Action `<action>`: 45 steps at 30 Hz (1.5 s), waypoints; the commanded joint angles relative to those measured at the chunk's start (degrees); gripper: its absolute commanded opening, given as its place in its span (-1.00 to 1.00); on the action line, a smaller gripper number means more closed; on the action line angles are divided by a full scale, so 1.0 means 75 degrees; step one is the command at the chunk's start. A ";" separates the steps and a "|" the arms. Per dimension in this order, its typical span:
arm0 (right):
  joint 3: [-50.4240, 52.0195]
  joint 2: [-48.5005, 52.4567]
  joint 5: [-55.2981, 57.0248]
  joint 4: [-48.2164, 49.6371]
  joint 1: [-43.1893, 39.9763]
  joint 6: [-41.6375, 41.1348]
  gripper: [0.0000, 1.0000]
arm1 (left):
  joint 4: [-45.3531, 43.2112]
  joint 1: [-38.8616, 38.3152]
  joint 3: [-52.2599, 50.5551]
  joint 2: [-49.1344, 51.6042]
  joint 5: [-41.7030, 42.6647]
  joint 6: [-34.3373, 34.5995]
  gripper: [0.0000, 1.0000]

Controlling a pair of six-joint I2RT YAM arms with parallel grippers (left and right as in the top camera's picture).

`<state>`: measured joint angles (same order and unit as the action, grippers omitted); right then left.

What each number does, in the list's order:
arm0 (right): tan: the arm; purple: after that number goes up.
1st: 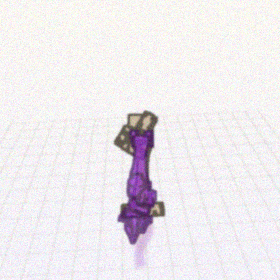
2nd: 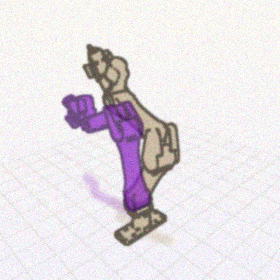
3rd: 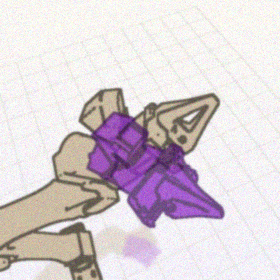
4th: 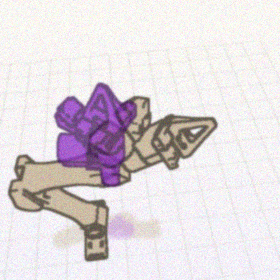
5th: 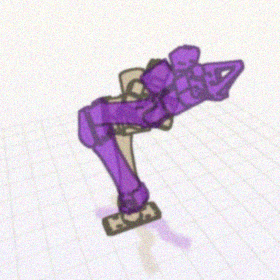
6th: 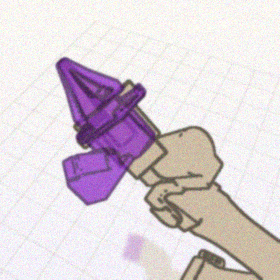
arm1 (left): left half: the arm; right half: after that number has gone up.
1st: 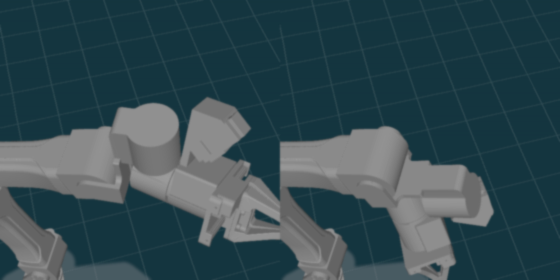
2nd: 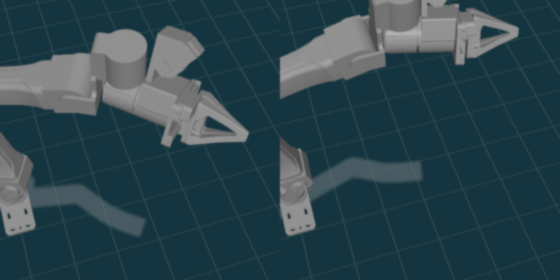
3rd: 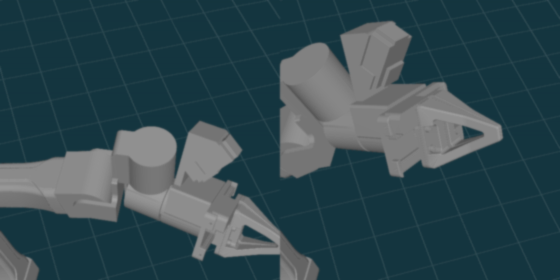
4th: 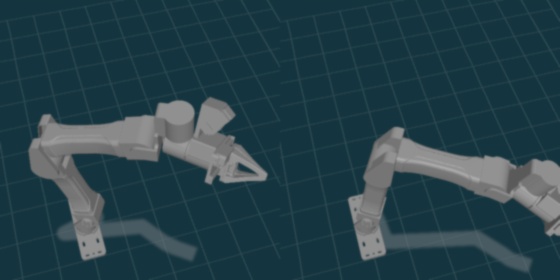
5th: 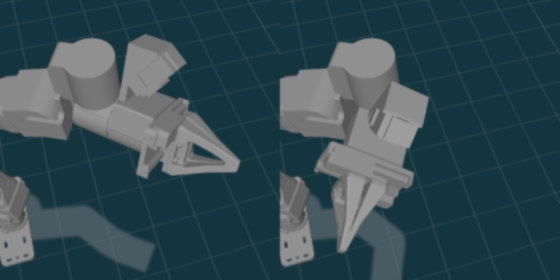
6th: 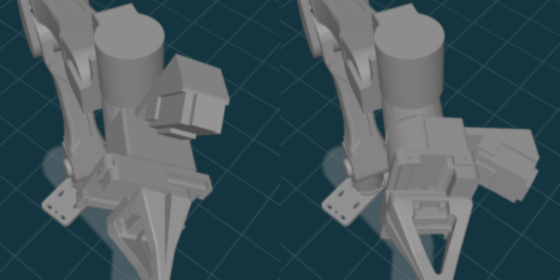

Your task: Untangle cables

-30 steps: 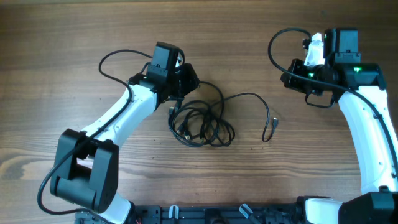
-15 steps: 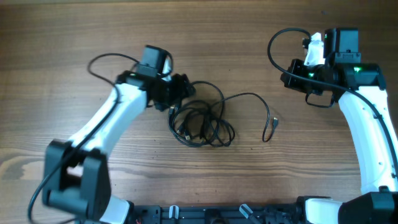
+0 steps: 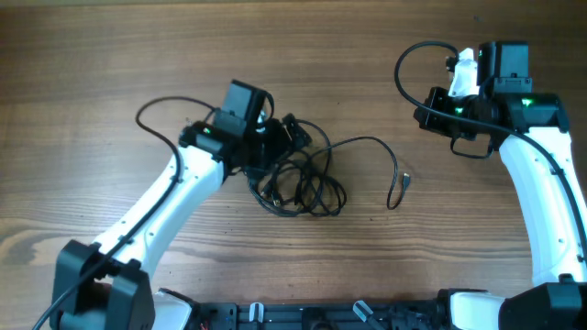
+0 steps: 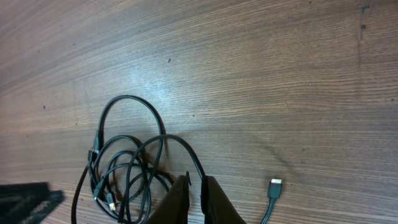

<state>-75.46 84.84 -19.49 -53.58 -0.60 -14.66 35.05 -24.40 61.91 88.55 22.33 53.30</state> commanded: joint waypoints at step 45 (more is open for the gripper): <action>0.0006 -0.0093 -0.2809 0.1396 0.0737 0.0358 -0.77 | -0.5082 0.0714 -0.0079 -0.3112 0.1906 0.0836 -0.92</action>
<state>-75.46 84.84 -33.39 -45.28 4.21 -14.11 -2.98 -19.00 60.82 66.37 34.74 56.53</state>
